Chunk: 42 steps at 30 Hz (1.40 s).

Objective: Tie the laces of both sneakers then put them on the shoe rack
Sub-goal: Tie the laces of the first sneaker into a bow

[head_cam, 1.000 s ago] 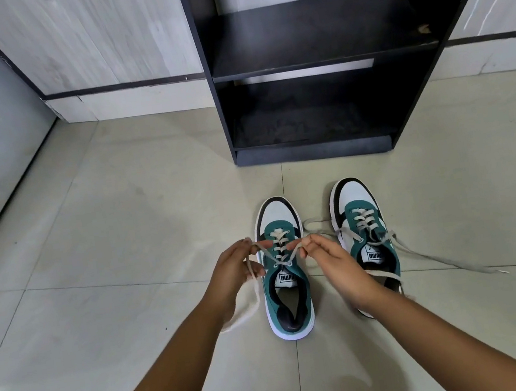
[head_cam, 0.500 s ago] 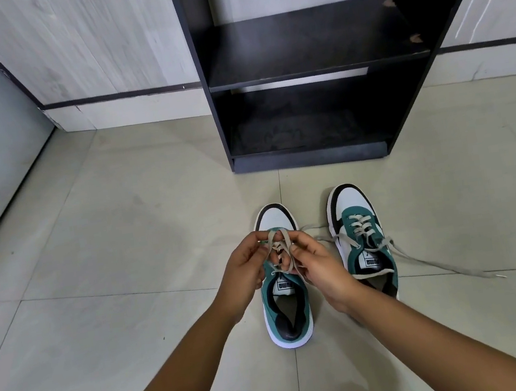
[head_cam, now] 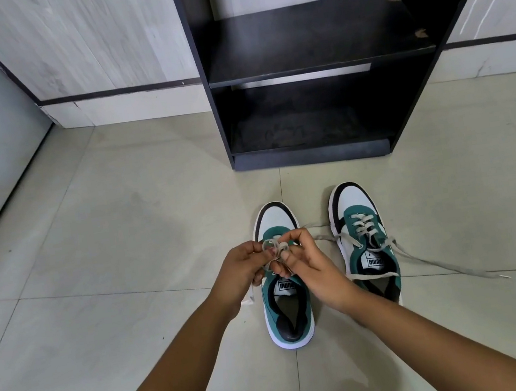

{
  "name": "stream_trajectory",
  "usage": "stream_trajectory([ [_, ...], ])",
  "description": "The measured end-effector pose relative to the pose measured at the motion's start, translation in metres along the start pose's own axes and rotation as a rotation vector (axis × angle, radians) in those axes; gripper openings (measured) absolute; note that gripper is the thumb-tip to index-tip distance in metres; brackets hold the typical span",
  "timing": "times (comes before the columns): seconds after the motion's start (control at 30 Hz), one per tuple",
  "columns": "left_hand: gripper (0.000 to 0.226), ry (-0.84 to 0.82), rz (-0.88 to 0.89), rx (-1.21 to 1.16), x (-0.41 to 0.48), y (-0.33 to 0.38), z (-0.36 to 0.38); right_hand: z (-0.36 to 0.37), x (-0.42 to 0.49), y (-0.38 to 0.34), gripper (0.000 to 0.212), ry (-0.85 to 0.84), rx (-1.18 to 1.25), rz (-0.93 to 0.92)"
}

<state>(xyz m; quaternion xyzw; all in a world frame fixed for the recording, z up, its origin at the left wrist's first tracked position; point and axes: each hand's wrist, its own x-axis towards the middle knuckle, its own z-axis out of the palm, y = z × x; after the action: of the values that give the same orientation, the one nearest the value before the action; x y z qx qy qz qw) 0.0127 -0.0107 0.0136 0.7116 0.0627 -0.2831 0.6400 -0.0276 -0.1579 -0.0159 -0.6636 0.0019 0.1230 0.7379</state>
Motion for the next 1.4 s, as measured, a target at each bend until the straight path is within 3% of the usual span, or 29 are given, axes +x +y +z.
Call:
stream_trajectory([
  [0.17, 0.009, -0.019, 0.113, 0.045, -0.006, 0.003, 0.001, 0.001, 0.009, -0.005, 0.015, 0.193, 0.091, 0.142],
  [0.33, 0.008, 0.257, 0.634, 0.897, -0.005, -0.006, -0.007, -0.003, 0.018, -0.017, 0.024, 0.141, 0.11, 0.324],
  [0.43, 0.012, 0.19, 0.964, 1.151, 0.0, -0.013, -0.007, -0.006, 0.022, -0.02, 0.027, 0.088, 0.077, 0.398],
  [0.57, 0.01, 0.139, 1.088, 1.297, 0.005, -0.01, -0.011, -0.005, 0.021, -0.02, 0.02, 0.107, 0.165, 0.411],
  [0.63, 0.005, 0.127, 0.972, 1.228, 0.004, -0.01, -0.008, -0.004, 0.02, -0.017, 0.018, 0.153, 0.214, 0.405],
  [0.7, 0.012, 0.126, 0.612, 0.926, 0.0, -0.003, 0.0, -0.004, 0.019, -0.018, 0.031, 0.156, 0.218, 0.391],
  [0.8, 0.028, 0.057, -0.024, 0.29, 0.004, 0.013, 0.005, -0.002, 0.015, -0.02, 0.044, 0.178, 0.182, 0.347],
  [0.9, 0.024, 0.0, -0.291, -0.061, 0.005, 0.019, 0.001, 0.003, 0.006, -0.015, 0.044, 0.234, 0.005, 0.25],
  [1.07, 0.018, 0.001, -0.282, -0.08, 0.003, 0.01, -0.001, 0.003, -0.006, -0.006, 0.016, 0.315, -0.14, 0.107],
  [1.3, 0.011, 0.0, -0.239, -0.085, -0.001, 0.002, -0.011, -0.002, -0.013, -0.02, 0.014, 0.28, 0.128, 0.279],
  [1.4, 0.011, -0.01, -0.325, -0.289, -0.006, -0.009, -0.017, -0.007, -0.022, -0.019, 0.016, 0.234, 0.242, 0.35],
])
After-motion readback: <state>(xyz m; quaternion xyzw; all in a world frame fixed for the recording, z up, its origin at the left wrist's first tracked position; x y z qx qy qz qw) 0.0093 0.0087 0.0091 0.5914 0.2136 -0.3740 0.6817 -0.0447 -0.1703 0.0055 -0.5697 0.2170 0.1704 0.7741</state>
